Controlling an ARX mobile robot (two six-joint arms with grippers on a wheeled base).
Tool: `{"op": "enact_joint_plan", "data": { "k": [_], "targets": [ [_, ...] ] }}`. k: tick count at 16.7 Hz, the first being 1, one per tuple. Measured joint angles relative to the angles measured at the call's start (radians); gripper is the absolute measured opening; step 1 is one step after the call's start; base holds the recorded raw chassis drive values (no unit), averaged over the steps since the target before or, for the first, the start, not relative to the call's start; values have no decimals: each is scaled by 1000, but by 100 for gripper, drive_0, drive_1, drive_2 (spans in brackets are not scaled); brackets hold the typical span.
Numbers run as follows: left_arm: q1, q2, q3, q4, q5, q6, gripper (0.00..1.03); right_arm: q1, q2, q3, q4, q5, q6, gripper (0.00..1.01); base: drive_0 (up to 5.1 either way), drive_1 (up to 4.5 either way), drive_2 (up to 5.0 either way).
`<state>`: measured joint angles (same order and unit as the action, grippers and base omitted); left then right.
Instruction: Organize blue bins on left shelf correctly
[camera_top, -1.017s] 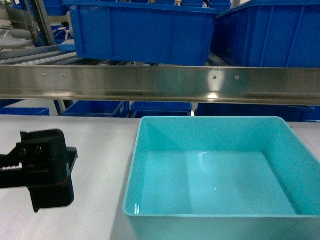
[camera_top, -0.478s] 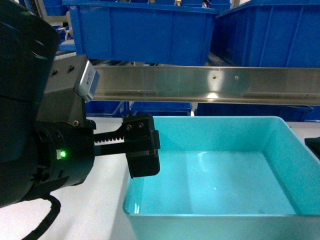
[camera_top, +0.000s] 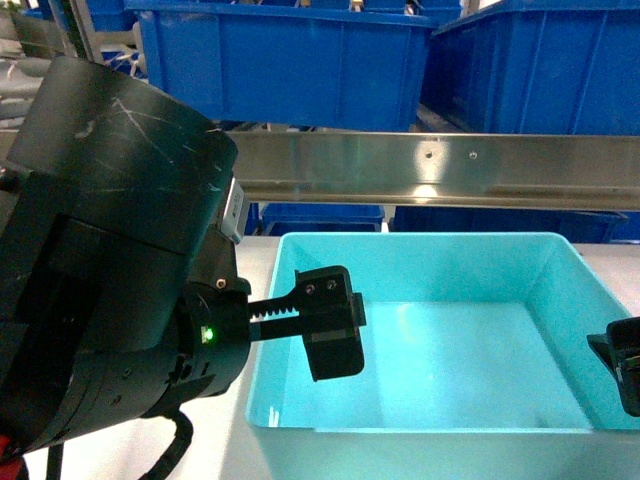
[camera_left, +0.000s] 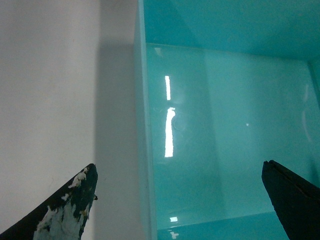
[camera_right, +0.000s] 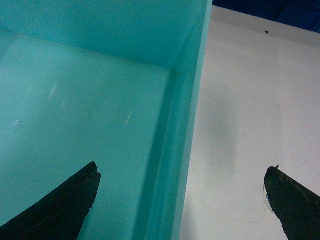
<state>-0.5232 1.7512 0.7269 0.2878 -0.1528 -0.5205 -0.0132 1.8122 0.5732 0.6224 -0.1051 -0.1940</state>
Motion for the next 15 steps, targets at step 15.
{"op": "enact_joint_plan", "data": {
  "k": [15],
  "targets": [
    [-39,193,92,-117,-26,-128,98,-10,52,7,68,34,-2,98,0,0,0]
  ]
}}
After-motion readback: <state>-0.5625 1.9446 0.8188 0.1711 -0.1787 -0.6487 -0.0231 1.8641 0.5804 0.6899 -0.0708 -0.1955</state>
